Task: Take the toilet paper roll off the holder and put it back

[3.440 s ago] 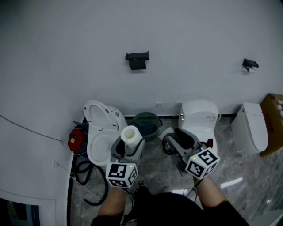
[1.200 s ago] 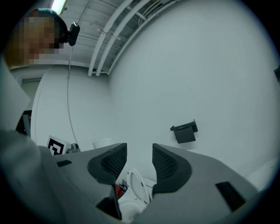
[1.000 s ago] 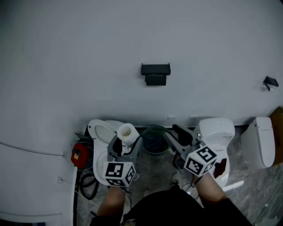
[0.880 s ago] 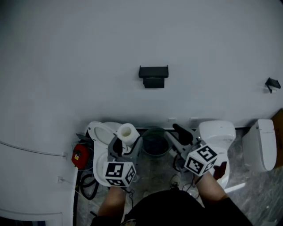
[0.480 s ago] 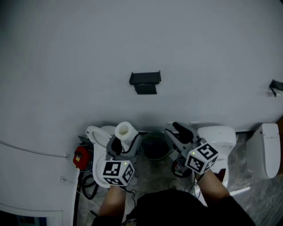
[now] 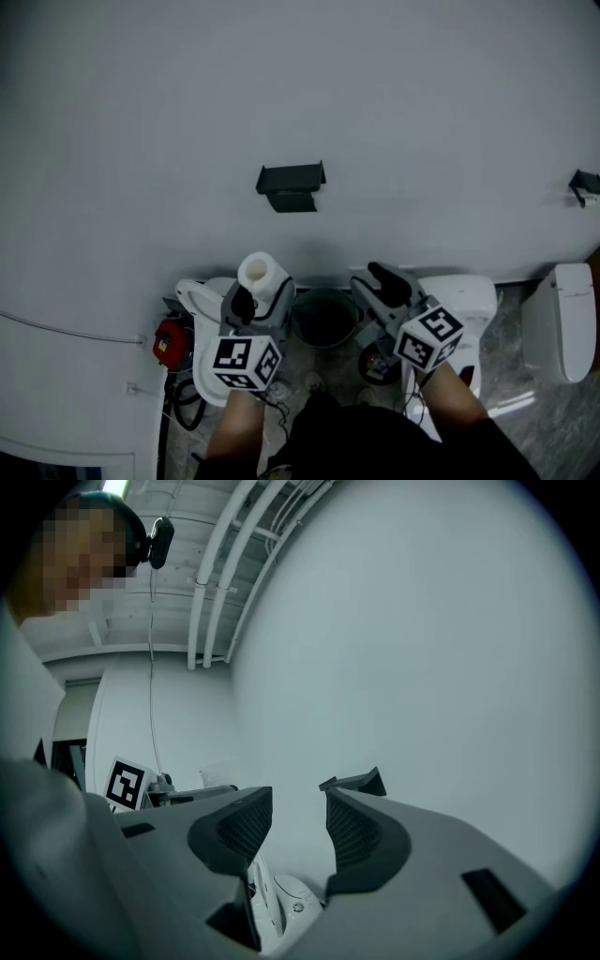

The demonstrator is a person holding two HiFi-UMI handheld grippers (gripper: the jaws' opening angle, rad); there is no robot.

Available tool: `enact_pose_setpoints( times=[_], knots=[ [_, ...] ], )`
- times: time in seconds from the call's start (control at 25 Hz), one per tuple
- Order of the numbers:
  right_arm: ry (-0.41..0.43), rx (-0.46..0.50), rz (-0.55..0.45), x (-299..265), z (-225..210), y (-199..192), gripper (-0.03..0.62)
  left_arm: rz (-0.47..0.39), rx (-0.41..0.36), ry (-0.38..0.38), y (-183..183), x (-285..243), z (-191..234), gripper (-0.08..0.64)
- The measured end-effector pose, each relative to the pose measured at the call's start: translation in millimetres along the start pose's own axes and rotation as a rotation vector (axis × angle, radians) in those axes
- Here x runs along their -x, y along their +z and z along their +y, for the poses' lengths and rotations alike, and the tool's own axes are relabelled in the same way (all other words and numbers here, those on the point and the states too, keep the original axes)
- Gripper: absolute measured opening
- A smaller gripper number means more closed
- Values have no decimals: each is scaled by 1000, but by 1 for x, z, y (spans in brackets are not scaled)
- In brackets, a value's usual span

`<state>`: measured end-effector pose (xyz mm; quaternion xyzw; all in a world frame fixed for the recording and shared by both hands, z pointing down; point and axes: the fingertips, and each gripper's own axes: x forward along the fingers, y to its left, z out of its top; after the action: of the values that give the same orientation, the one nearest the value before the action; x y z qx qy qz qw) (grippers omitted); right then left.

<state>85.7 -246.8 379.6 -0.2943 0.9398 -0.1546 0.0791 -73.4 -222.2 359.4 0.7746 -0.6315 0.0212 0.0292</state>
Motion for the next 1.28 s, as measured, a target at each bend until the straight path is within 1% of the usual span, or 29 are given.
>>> enact_pose_setpoints(
  times=[0.2, 0.44, 0.72, 0.92, 1.28],
  knots=[
    [-52, -2, -2, -1, -24, 1, 164, -10, -1, -34, 2, -29, 2, 307],
    [-118, 0, -7, -22, -48, 2, 164, -17, 10, -91, 3, -71, 18, 307],
    [-178, 12, -13, -71, -70, 12, 164, -22, 29, -149, 9, -127, 58, 307],
    [-205, 22, 2, -109, -87, 10, 164, -28, 51, -164, 11, -169, 93, 307],
    [-258, 30, -5, -154, -110, 15, 164, -57, 40, -190, 24, -225, 137, 307]
  ],
)
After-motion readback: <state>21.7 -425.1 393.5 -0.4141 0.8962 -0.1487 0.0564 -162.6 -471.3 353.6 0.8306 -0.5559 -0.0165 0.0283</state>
